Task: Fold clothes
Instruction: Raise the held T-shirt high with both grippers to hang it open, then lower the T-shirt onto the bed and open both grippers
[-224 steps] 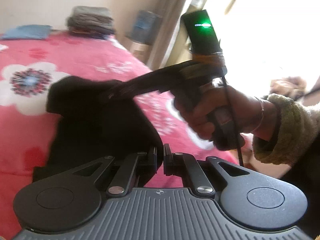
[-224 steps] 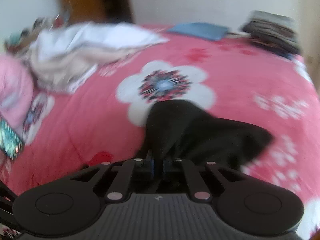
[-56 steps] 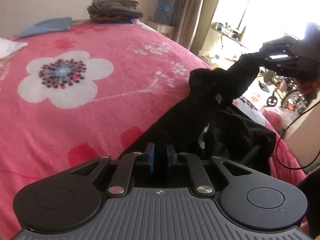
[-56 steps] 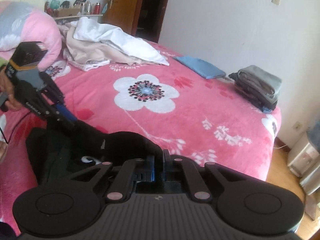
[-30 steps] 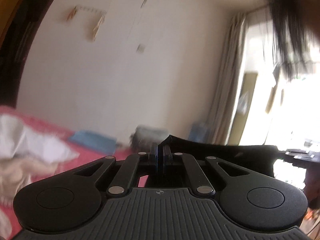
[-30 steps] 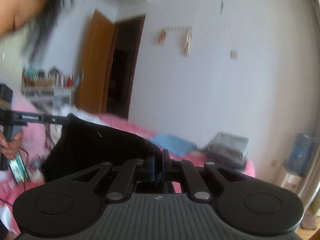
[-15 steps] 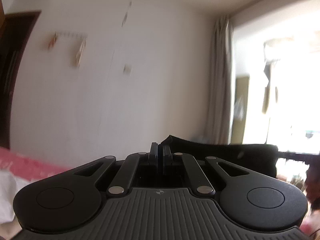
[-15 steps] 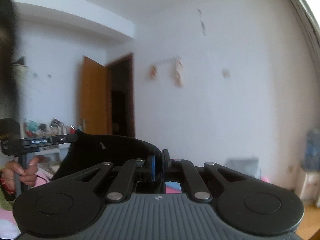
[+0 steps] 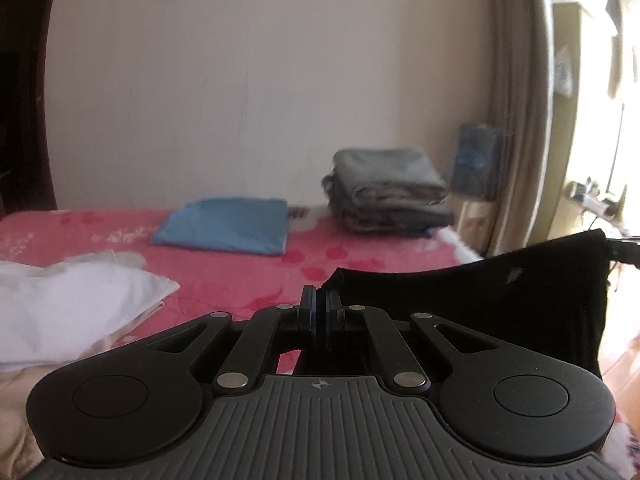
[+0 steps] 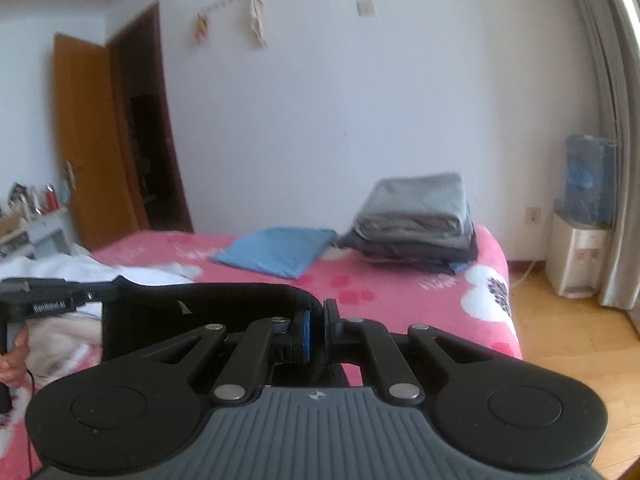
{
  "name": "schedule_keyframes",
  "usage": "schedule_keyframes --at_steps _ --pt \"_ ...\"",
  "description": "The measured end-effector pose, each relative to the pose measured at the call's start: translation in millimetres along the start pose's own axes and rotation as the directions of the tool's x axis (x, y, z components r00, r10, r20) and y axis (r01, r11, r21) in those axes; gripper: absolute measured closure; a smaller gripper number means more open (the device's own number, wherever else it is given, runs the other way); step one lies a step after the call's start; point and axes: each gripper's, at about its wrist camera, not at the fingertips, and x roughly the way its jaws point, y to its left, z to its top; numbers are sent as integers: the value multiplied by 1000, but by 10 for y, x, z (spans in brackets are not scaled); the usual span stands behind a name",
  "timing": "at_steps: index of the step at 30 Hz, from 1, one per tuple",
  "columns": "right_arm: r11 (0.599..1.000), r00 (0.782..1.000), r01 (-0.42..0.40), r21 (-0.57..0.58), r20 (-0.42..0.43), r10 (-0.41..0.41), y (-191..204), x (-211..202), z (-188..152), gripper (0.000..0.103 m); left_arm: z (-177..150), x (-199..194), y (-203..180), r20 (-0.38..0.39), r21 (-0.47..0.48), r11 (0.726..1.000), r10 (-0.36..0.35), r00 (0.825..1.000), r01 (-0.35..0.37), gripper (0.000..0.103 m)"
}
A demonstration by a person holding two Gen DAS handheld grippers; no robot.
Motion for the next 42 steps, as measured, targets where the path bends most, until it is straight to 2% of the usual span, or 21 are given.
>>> schedule_keyframes --at_steps 3,5,10,16,18,19,20,21,22,25,26,27,29,32,33,35,39,41,42 --pt "1000 998 24 1 -53 -24 -115 415 -78 97 -30 492 -48 -55 50 998 47 997 -45 101" --pt "999 995 46 3 -94 -45 -185 678 -181 97 -156 629 -6 -92 70 995 82 992 -76 101" --pt "994 971 110 -7 -215 -109 -256 1337 -483 97 -516 1086 0 -192 131 980 171 966 -148 100" --pt "987 926 158 -35 -341 -161 -213 1867 -912 95 -674 1300 12 -245 191 960 249 937 -205 94" --pt "987 926 162 5 -346 -150 -250 1916 -982 92 -718 1362 18 -261 209 952 274 926 -223 87" --pt "987 927 156 28 -349 -136 -282 1894 -971 88 -740 1394 21 -269 218 948 286 920 -231 71" --pt "988 928 147 52 -352 -119 -320 1857 -943 80 -763 1425 25 -276 228 944 299 914 -240 56" --pt "988 929 137 75 -356 -102 -357 1819 -916 68 -749 1377 94 -283 196 951 288 915 -238 51" --pt "987 930 128 98 -358 -85 -395 1781 -888 62 -713 1281 204 -288 140 963 262 921 -230 46" --pt "981 931 101 167 -364 -33 -507 1667 -805 46 -605 992 534 -295 -31 979 184 938 -202 41" --pt "977 931 92 190 -365 -16 -544 1629 -777 38 -569 896 644 -294 -89 978 157 943 -191 40" --pt "973 931 83 213 -366 1 -581 1591 -749 35 -533 800 753 -291 -145 973 131 948 -179 40" --pt "962 935 73 262 -353 25 -666 1403 -719 35 -461 608 973 -282 -258 954 79 956 -155 37" --pt "936 939 45 350 -334 80 -806 980 -721 35 -354 320 1303 -257 -419 901 3 966 -114 37" --pt "926 936 32 375 -336 103 -838 810 -744 35 -395 230 1355 -270 -430 897 -20 963 -103 36" --pt "914 929 17 405 -345 136 -882 473 -803 34 -570 58 1390 -327 -405 911 -62 943 -81 33" --pt "915 902 50 399 -412 131 -819 -91 -1141 33 -921 -285 1460 -438 -359 933 -139 888 -32 30" --pt "913 880 81 399 -458 122 -759 -278 -1350 33 -1114 -397 1402 -484 -323 946 -138 864 -30 31" --pt "915 872 98 391 -477 111 -713 -349 -1439 33 -1193 -438 1352 -496 -295 955 -125 859 -31 33"
